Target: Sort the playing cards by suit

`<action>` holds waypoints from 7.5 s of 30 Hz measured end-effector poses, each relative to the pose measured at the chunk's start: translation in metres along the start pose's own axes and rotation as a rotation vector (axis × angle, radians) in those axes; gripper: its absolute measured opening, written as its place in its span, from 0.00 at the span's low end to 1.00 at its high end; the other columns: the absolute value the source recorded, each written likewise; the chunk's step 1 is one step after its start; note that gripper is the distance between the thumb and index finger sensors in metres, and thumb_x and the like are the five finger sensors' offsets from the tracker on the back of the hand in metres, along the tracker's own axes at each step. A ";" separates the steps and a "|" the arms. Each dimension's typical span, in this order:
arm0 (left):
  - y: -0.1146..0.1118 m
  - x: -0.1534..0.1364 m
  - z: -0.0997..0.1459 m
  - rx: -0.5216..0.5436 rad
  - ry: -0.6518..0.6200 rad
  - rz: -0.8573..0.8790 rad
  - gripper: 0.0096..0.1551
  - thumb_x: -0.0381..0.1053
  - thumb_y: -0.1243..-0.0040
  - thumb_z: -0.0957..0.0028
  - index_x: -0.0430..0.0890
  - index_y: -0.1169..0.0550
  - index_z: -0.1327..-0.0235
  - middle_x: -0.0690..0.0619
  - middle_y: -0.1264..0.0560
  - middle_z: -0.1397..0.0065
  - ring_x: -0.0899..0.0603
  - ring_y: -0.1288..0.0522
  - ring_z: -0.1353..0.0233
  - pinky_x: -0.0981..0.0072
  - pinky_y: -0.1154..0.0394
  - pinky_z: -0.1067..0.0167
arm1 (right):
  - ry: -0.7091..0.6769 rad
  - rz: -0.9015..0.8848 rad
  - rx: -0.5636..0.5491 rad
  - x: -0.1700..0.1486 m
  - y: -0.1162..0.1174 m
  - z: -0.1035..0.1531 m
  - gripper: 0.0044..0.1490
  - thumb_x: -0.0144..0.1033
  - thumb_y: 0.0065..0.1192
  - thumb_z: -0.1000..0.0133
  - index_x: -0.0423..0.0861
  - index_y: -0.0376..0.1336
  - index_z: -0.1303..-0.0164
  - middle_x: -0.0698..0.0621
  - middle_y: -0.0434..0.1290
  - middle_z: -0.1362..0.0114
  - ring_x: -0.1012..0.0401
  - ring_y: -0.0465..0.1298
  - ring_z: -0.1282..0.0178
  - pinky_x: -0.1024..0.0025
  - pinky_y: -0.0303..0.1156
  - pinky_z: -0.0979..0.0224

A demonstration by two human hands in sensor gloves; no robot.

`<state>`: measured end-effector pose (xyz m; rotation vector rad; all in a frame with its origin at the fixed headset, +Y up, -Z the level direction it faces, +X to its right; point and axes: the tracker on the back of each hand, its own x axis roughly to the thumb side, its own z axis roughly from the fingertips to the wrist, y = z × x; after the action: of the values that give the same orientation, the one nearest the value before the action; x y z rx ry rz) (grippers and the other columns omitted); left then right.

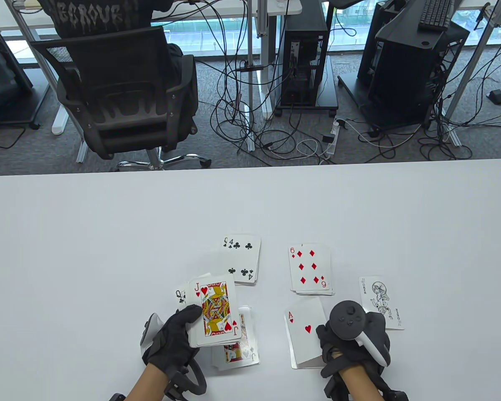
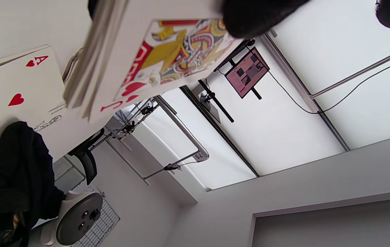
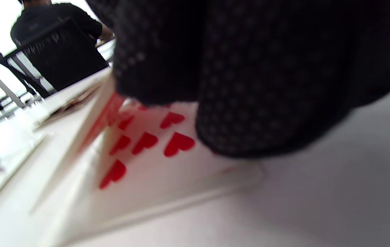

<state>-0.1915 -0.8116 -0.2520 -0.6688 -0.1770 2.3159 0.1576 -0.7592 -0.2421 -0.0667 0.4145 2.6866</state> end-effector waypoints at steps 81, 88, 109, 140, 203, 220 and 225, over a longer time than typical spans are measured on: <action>0.001 -0.002 -0.001 -0.008 0.019 -0.023 0.31 0.57 0.50 0.33 0.57 0.47 0.22 0.57 0.40 0.19 0.47 0.31 0.23 0.56 0.31 0.28 | -0.100 -0.252 -0.120 -0.003 -0.021 0.001 0.26 0.28 0.56 0.42 0.18 0.66 0.55 0.44 0.80 0.71 0.50 0.83 0.76 0.50 0.79 0.60; 0.001 -0.002 0.000 -0.001 0.024 -0.024 0.31 0.57 0.50 0.33 0.57 0.47 0.22 0.57 0.40 0.19 0.47 0.31 0.23 0.56 0.31 0.28 | 0.022 0.042 0.010 -0.010 0.005 -0.001 0.29 0.30 0.56 0.42 0.16 0.66 0.55 0.43 0.80 0.71 0.49 0.82 0.76 0.49 0.79 0.61; 0.000 -0.001 0.000 -0.009 0.019 -0.022 0.31 0.56 0.50 0.33 0.57 0.47 0.22 0.57 0.40 0.19 0.47 0.31 0.23 0.56 0.31 0.28 | 0.083 0.567 0.118 0.018 0.020 -0.007 0.37 0.38 0.49 0.39 0.14 0.65 0.53 0.40 0.80 0.68 0.46 0.82 0.73 0.45 0.77 0.57; 0.001 -0.001 -0.001 -0.038 0.018 -0.058 0.31 0.56 0.49 0.33 0.57 0.47 0.22 0.57 0.40 0.19 0.47 0.32 0.22 0.55 0.32 0.27 | -0.557 -0.341 -0.291 0.143 0.017 0.008 0.31 0.36 0.61 0.44 0.21 0.63 0.52 0.50 0.78 0.68 0.54 0.83 0.71 0.52 0.80 0.55; 0.000 -0.001 0.000 -0.027 0.024 -0.049 0.31 0.56 0.50 0.33 0.57 0.47 0.22 0.57 0.40 0.19 0.47 0.32 0.23 0.55 0.32 0.27 | -0.193 0.207 -0.036 0.062 -0.018 0.000 0.37 0.40 0.53 0.39 0.15 0.65 0.53 0.43 0.80 0.71 0.48 0.82 0.75 0.47 0.78 0.58; 0.000 -0.001 -0.001 -0.033 0.018 -0.051 0.31 0.56 0.50 0.33 0.57 0.48 0.22 0.57 0.41 0.19 0.46 0.33 0.22 0.54 0.32 0.27 | -0.540 -0.214 -0.178 0.146 0.014 0.000 0.49 0.50 0.59 0.43 0.16 0.54 0.42 0.42 0.75 0.57 0.45 0.80 0.61 0.43 0.74 0.48; 0.000 -0.001 -0.001 -0.040 0.021 -0.059 0.32 0.56 0.50 0.33 0.57 0.48 0.22 0.57 0.41 0.19 0.46 0.33 0.22 0.54 0.32 0.27 | -0.533 -0.287 -0.203 0.144 0.017 -0.001 0.42 0.44 0.61 0.44 0.18 0.57 0.46 0.46 0.76 0.61 0.49 0.81 0.65 0.46 0.77 0.51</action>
<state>-0.1899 -0.8122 -0.2522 -0.6987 -0.2306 2.2527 0.0189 -0.7169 -0.2538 0.4828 -0.0332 2.3293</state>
